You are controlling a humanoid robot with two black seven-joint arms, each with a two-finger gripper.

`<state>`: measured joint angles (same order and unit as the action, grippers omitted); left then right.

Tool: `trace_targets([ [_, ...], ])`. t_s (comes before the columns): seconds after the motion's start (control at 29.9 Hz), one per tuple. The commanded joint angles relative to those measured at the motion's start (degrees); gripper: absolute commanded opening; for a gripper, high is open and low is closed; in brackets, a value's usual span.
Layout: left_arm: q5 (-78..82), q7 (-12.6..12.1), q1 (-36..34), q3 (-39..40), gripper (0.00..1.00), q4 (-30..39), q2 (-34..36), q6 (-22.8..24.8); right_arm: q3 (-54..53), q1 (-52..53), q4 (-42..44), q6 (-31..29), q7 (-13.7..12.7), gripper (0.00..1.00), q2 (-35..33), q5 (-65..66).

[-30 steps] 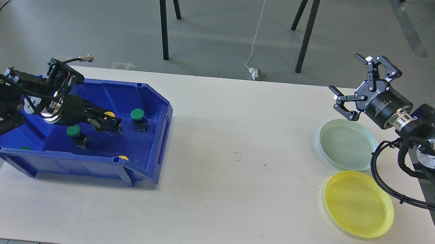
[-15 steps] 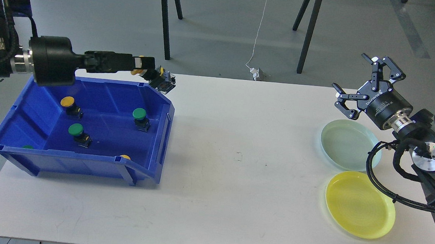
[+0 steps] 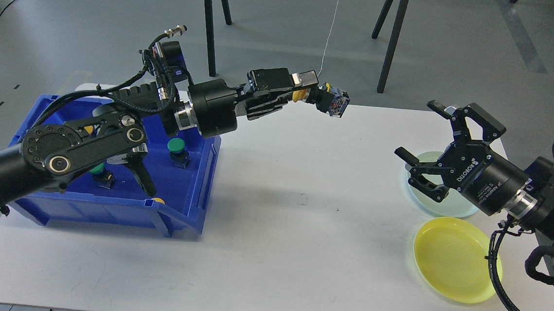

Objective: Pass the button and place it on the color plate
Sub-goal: 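Lift the button out of the bin and extend it toward the table center, then move the open right gripper toward the button held by the left gripper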

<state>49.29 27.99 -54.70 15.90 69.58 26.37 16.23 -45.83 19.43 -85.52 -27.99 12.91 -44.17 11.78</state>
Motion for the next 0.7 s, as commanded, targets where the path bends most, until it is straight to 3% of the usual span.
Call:
trace_targets([
  [0.0,0.1,0.01,0.12,-0.08,0.05,0.2,-0.01,-0.23,0.57,1.4,0.26,-0.01,-0.07,0.99,2.59,-0.27],
  [0.37,-0.07,0.01,0.21,0.01,0.05,0.38,-0.01,-0.06,10.49,12.47,4.92,-0.01,0.01,0.99,8.74,-2.73],
  [0.67,-0.16,0.01,0.21,0.01,0.05,0.38,0.17,0.29,11.03,14.41,7.47,-0.01,0.28,0.98,12.53,-2.73],
])
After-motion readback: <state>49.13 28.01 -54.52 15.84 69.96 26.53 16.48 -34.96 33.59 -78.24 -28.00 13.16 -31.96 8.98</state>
